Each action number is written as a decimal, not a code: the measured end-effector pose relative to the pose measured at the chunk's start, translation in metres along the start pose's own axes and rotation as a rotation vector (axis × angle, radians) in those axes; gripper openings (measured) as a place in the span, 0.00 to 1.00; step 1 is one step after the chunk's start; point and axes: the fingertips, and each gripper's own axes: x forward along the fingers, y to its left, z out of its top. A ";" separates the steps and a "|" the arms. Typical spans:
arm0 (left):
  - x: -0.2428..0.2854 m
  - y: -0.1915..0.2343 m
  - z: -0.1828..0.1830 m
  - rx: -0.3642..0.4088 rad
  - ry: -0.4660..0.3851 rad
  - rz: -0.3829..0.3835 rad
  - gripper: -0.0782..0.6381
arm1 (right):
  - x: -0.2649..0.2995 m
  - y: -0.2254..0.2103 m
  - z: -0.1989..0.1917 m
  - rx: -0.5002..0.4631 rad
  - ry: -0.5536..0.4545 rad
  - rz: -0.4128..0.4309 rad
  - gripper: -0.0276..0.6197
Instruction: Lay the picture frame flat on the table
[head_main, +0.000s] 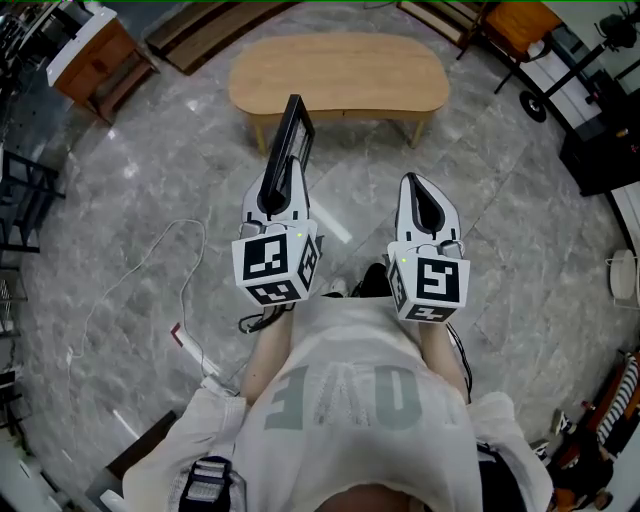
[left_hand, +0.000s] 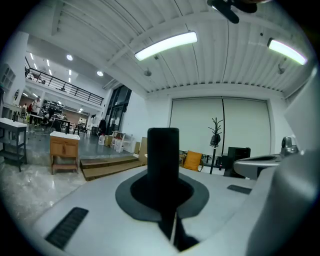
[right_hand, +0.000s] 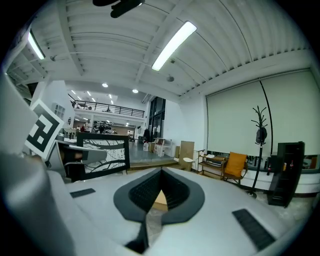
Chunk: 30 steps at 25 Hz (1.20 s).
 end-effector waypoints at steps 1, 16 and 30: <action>0.002 -0.001 0.001 -0.002 0.000 -0.005 0.14 | 0.000 -0.003 0.002 0.007 -0.008 -0.006 0.05; 0.038 -0.003 0.014 0.044 -0.058 0.003 0.13 | 0.040 -0.018 0.019 0.073 -0.155 0.047 0.05; 0.098 0.019 0.038 0.074 -0.101 0.066 0.13 | 0.134 -0.033 0.034 0.083 -0.196 0.114 0.05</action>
